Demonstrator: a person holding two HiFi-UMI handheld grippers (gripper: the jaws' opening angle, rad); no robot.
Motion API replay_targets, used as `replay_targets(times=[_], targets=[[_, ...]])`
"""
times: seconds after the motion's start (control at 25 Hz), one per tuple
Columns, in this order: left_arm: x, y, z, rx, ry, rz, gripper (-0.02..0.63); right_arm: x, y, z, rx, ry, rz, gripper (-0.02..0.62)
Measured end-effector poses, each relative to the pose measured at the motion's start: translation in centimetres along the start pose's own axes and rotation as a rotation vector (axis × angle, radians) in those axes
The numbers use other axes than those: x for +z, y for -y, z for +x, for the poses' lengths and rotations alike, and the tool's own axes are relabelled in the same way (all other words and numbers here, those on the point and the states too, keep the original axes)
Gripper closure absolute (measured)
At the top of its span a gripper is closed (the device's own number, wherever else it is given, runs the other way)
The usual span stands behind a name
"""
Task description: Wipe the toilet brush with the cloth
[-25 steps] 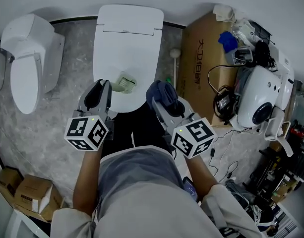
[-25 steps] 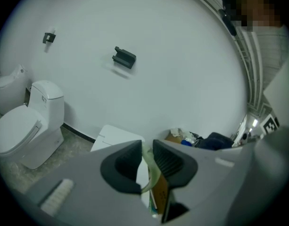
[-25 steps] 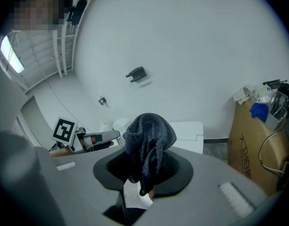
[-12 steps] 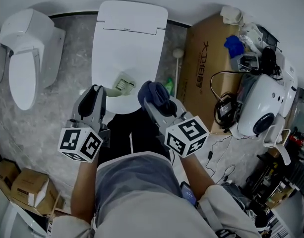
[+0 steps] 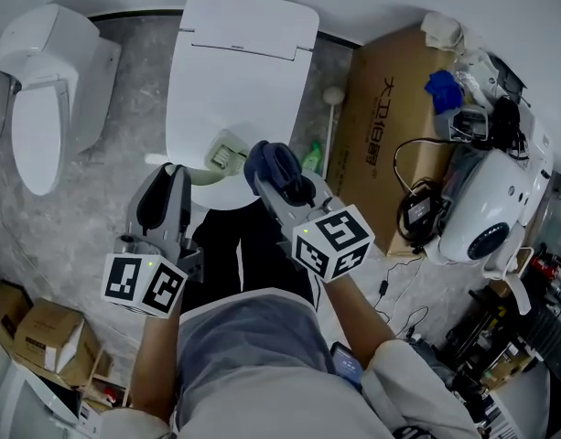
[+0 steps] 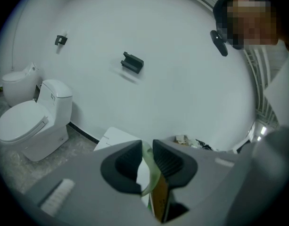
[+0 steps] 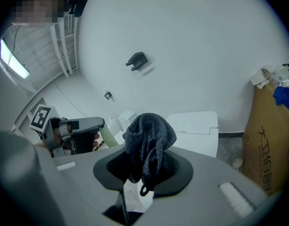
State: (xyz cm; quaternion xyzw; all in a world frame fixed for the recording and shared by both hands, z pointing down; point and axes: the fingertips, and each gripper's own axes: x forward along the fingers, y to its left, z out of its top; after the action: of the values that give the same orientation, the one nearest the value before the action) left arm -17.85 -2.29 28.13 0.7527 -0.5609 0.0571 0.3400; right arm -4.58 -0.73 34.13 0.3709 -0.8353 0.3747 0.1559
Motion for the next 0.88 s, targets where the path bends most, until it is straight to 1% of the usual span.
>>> replay_targets(times=[0.28, 0.52, 0.88], targets=[[0.0, -0.2, -0.1, 0.019, 0.022, -0.012, 0.606, -2.0, 1.3, 2.0, -0.011, -0.052, -0.001, 0.489], [-0.2, -0.5, -0.2, 0.03, 0.052, -0.033, 0.606, -3.7, 2.4, 3.7, 0.0, -0.076, 0.005, 0.489], [-0.4, -0.7, -0.1, 0.029, 0.067, -0.037, 0.606, -5.6, 3.0, 6.8, 0.032, -0.109, -0.002, 0.489]])
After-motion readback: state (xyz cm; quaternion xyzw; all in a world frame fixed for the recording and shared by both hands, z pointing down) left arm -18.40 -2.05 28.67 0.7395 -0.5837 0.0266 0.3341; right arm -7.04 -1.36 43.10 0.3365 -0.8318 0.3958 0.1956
